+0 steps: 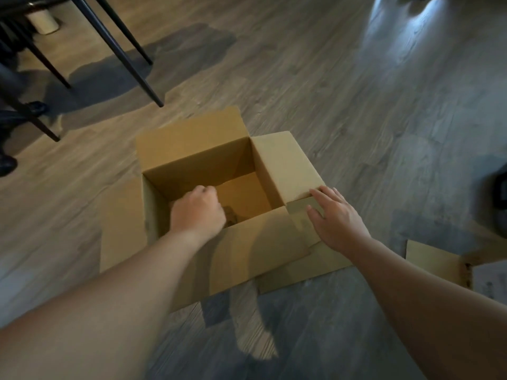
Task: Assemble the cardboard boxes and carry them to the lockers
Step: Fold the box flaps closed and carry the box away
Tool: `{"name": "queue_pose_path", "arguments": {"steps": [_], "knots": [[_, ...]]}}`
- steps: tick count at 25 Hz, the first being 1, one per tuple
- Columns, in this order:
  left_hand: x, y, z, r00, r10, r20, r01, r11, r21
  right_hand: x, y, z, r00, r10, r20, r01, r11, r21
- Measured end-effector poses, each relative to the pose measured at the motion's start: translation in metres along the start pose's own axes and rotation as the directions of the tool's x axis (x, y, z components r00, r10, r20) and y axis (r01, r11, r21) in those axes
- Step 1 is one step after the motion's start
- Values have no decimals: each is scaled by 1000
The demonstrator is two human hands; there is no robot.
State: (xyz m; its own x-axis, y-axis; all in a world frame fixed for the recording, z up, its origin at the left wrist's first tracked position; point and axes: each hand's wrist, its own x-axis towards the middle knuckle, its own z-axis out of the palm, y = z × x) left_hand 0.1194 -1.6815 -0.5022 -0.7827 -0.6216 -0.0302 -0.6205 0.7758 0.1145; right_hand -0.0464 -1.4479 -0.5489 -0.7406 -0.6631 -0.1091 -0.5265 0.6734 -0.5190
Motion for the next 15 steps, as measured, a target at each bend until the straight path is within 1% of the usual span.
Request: {"name": "queue_pose_path", "arguments": {"steps": [2,5,6,7,8,10,11,13,15], "knots": [[-5,44,2,978,202,-60,-204,978,-33,-5,18,-5,998,68,-14,-68,998,4],[-19,115,3,917,393,-74,-400,906,-139,-14,41,-12,988,152,-7,-152,988,-14],[-27,138,7,892,449,-52,-451,874,-180,-19,49,-14,985,173,-9,-173,985,-24],[-37,160,13,872,489,2,-478,854,-205,-23,58,-16,982,191,-2,-191,981,-34],[-47,180,21,851,518,89,-493,846,-206,-28,65,-18,977,211,18,-210,976,-49],[-64,206,37,811,523,264,-491,852,-180,-36,79,-19,967,249,61,-245,967,-71],[-70,211,47,805,499,321,-481,866,-140,-39,85,-17,960,266,83,-260,963,-77],[-77,208,68,827,426,366,-435,898,-60,-43,90,-13,949,284,138,-273,957,-93],[-79,196,96,851,337,402,-350,936,-42,-43,95,-5,941,277,193,-260,959,-110]]}}
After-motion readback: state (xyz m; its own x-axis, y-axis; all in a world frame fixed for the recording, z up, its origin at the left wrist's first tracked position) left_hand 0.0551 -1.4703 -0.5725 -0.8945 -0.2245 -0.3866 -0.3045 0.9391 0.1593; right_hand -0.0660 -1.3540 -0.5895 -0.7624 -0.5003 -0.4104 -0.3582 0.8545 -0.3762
